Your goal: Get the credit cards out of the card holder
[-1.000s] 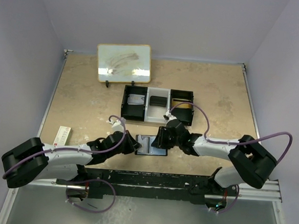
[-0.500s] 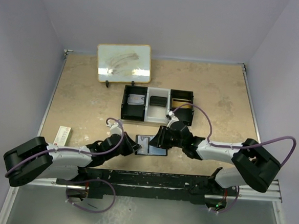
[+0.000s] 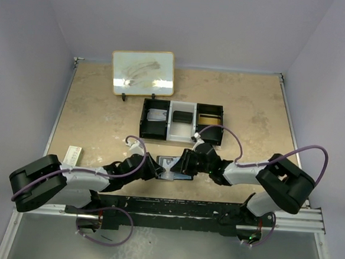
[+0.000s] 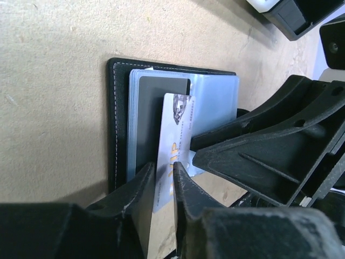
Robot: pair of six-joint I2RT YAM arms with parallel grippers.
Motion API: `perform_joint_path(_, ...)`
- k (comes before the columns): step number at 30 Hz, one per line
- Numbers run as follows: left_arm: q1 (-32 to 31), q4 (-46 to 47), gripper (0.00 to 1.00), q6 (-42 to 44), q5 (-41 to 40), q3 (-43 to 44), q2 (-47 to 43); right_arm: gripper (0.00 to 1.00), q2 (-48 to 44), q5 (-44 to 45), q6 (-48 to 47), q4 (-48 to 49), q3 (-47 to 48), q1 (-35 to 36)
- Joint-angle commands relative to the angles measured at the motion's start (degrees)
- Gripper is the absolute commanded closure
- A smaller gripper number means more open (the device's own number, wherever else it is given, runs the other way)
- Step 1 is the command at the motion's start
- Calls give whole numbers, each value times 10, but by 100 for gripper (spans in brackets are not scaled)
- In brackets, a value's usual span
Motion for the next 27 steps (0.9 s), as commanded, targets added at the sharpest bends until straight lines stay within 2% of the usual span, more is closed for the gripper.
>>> perform_joint_path(1,-3,-101,80,43,-27,33,-33,65,15,1,16,22,-14,2)
perform_joint_path(5,-3,-146,85,70,-28,55,-37,66,18,3,32,30,-21,2)
perform_joint_path(15,-6,-117,97,82,4,75,50,70,23,2,59,62,-34,2)
perform_joint_path(19,-9,-139,99,82,-8,83,53,75,16,1,67,80,-42,2)
perform_joint_path(27,-9,-178,99,80,-35,82,18,88,-35,29,58,34,-41,1)
